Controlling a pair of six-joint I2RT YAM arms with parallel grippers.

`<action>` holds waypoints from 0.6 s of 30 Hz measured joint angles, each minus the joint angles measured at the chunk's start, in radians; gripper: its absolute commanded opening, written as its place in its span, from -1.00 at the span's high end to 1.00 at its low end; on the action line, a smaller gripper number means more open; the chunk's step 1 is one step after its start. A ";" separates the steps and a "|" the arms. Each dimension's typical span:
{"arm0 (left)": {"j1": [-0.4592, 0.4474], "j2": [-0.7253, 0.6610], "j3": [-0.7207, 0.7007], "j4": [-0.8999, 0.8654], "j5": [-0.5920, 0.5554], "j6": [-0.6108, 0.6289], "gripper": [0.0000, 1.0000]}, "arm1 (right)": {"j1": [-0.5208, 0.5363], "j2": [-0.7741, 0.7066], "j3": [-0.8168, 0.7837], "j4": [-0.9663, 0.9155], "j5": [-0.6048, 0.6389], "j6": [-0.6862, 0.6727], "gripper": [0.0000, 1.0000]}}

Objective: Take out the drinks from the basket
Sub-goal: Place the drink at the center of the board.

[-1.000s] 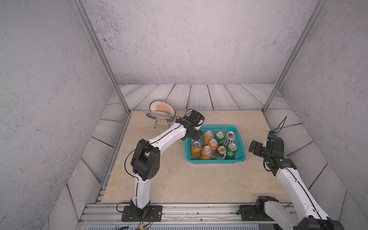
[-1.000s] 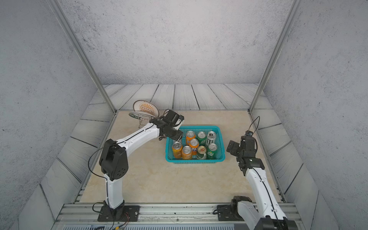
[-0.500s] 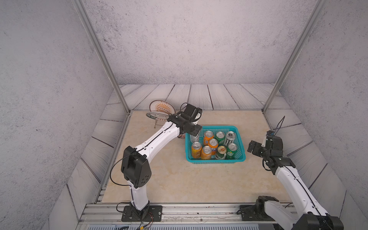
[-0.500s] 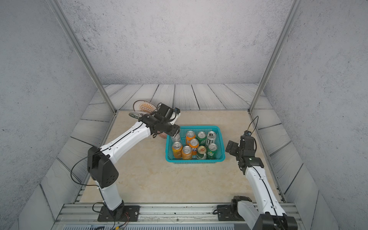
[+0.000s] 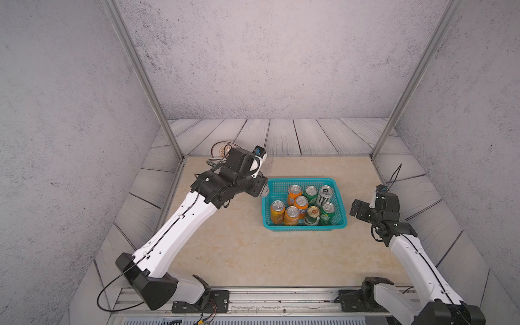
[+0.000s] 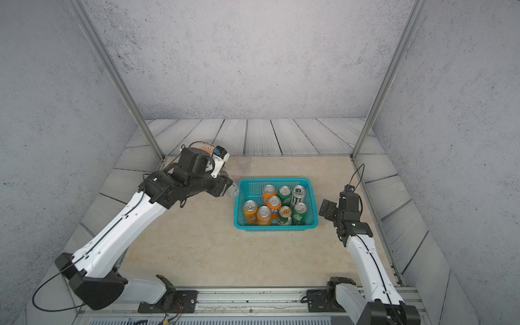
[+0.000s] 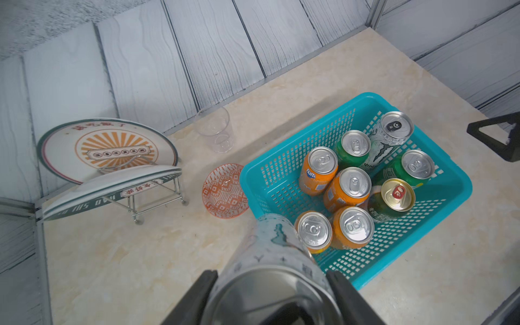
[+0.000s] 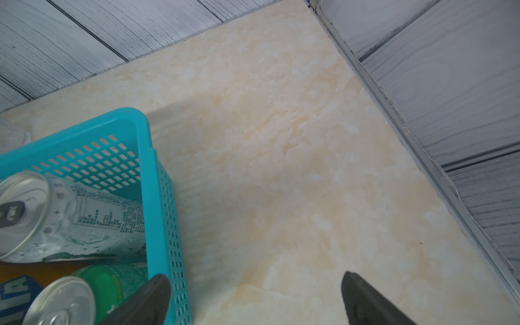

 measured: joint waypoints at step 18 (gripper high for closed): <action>0.000 -0.415 -0.597 -0.077 -0.018 -0.125 0.18 | 0.000 0.000 0.000 -0.006 0.000 -0.003 -0.98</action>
